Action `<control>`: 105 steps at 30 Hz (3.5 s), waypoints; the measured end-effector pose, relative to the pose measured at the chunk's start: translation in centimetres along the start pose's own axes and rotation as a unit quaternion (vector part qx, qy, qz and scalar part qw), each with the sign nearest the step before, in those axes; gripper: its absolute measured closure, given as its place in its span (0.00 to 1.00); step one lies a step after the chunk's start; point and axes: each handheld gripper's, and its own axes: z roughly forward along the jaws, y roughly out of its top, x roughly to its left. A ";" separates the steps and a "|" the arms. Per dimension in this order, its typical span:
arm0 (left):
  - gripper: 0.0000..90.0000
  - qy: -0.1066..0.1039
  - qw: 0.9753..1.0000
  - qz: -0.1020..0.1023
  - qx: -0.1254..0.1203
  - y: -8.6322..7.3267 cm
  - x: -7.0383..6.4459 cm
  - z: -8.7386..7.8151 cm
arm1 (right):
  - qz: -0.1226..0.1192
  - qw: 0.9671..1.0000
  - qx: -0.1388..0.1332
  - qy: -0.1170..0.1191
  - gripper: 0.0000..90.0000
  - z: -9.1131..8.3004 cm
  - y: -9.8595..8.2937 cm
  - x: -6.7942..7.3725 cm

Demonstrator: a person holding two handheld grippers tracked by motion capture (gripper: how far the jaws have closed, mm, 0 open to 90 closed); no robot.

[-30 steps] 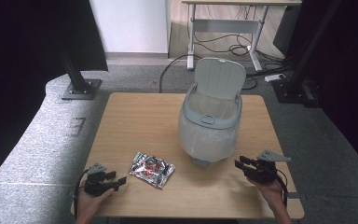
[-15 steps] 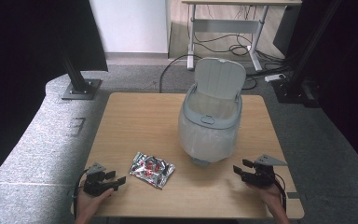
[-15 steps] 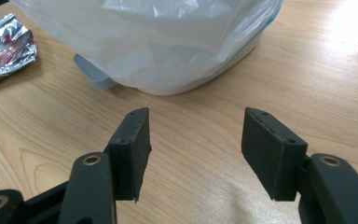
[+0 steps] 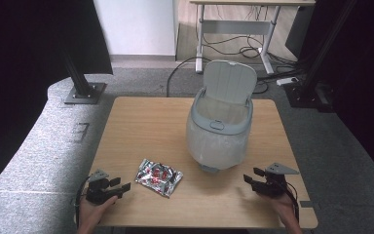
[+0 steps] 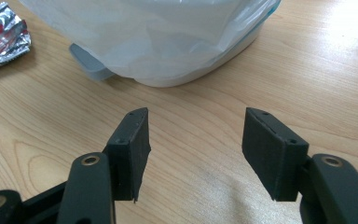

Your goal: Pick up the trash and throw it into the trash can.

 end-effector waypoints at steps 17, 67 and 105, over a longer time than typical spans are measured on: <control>0.50 -0.023 1.000 -0.014 -0.010 1.5 -0.1 1.6 | -0.006 1.000 0.009 -0.009 0.46 0.1 -0.3 0.2; 1.00 -0.056 0.997 0.003 -0.049 4.1 -3.0 -1.2 | -0.010 1.000 0.018 -0.020 0.46 0.3 -0.7 0.1; 1.00 -0.105 0.988 0.050 -0.104 12.1 -7.0 -6.1 | -0.005 0.999 0.041 -0.033 0.46 1.2 -1.3 -0.7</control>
